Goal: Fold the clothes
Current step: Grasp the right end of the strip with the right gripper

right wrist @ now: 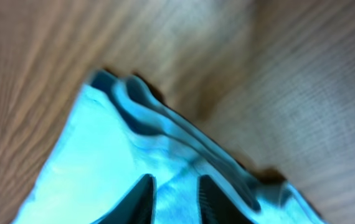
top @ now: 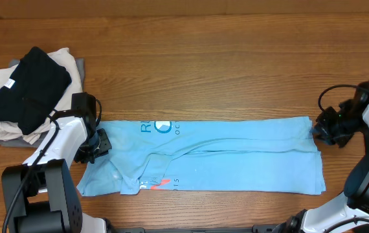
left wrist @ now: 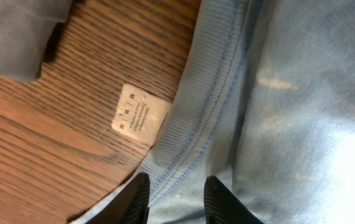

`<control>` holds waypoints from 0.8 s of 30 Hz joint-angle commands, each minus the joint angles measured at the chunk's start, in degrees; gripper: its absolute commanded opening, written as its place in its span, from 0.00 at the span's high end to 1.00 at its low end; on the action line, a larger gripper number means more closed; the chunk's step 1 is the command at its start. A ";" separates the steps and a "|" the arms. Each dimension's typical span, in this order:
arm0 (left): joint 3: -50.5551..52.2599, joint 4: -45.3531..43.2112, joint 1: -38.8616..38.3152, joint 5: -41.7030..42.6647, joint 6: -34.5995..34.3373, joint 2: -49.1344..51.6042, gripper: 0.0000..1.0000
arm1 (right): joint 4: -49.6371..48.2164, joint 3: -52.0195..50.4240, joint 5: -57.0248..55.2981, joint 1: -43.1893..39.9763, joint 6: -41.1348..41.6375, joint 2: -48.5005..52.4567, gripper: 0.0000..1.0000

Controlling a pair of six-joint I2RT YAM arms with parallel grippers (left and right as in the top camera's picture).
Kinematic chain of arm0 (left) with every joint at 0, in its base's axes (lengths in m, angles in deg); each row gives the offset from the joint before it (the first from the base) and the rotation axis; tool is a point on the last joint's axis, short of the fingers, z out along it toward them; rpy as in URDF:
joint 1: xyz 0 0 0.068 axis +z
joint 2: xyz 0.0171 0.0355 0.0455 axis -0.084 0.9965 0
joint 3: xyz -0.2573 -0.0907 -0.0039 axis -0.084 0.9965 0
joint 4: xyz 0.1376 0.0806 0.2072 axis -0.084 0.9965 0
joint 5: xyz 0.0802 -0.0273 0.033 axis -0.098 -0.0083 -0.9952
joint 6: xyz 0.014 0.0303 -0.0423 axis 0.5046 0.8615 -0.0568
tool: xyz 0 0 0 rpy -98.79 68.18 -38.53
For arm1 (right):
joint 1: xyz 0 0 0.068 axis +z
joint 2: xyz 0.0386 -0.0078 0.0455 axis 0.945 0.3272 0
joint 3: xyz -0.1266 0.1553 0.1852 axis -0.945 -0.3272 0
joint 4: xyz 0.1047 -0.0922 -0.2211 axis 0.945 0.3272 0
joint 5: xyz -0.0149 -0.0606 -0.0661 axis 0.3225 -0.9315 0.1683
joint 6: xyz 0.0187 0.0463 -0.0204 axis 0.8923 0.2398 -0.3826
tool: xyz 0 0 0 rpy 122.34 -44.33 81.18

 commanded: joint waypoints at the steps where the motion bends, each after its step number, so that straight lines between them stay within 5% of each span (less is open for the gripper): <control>1: 0.42 -0.07 0.31 -0.70 -0.52 0.50 0.67 | 1.60 1.22 2.91 -0.63 -0.26 -0.57 0.84; 5: 0.42 -0.52 0.31 -0.48 -0.55 0.50 0.64 | 0.22 -1.29 5.33 1.40 -0.81 -0.55 0.95; 12: 0.42 -0.55 0.31 0.76 -0.37 0.50 0.63 | -8.81 -10.54 -2.27 3.26 6.91 -0.55 0.96; 24: 0.42 -1.09 0.31 0.59 0.96 0.50 0.62 | -8.44 -1.29 -5.20 -1.07 7.63 -0.57 0.92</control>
